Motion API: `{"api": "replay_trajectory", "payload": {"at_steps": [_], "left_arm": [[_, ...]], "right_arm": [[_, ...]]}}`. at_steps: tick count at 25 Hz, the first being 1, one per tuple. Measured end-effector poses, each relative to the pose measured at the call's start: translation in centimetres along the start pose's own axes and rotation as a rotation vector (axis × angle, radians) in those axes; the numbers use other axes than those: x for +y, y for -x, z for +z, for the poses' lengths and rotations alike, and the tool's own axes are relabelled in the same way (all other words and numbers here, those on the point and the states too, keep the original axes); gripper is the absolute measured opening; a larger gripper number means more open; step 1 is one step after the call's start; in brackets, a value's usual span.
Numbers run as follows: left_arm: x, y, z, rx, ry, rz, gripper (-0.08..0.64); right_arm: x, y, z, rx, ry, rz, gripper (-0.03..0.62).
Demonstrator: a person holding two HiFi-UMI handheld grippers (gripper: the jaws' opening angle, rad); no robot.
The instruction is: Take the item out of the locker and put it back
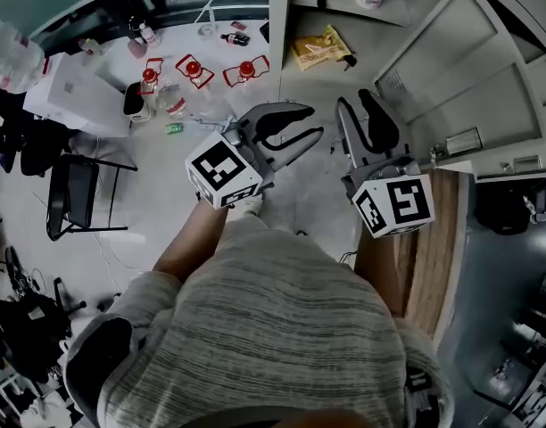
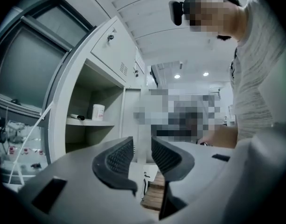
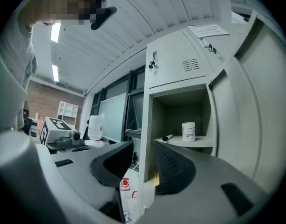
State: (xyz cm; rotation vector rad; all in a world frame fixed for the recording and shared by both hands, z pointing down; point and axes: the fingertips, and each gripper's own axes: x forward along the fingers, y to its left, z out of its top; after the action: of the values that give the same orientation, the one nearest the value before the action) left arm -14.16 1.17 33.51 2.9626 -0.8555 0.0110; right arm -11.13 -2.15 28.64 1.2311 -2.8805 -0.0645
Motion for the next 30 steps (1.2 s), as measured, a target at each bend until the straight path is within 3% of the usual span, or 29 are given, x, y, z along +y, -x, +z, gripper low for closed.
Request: {"api": "replay_trajectory", "payload": {"at_steps": [6, 14, 30], "left_arm": [[5.0, 0.5, 0.2, 0.01, -0.027, -0.032, 0.124], [9.4, 0.3, 0.1, 0.021, -0.046, -0.064, 0.123], [11.4, -0.4, -0.1, 0.017, -0.033, -0.121, 0.115]], "right_arm": [[-1.3, -6.4, -1.3, 0.076, 0.025, -0.079, 0.137], [-2.9, -12.4, -2.4, 0.102, 0.038, -0.153, 0.137], [-4.6, -14.1, -2.2, 0.075, 0.043, -0.222, 0.137]]}}
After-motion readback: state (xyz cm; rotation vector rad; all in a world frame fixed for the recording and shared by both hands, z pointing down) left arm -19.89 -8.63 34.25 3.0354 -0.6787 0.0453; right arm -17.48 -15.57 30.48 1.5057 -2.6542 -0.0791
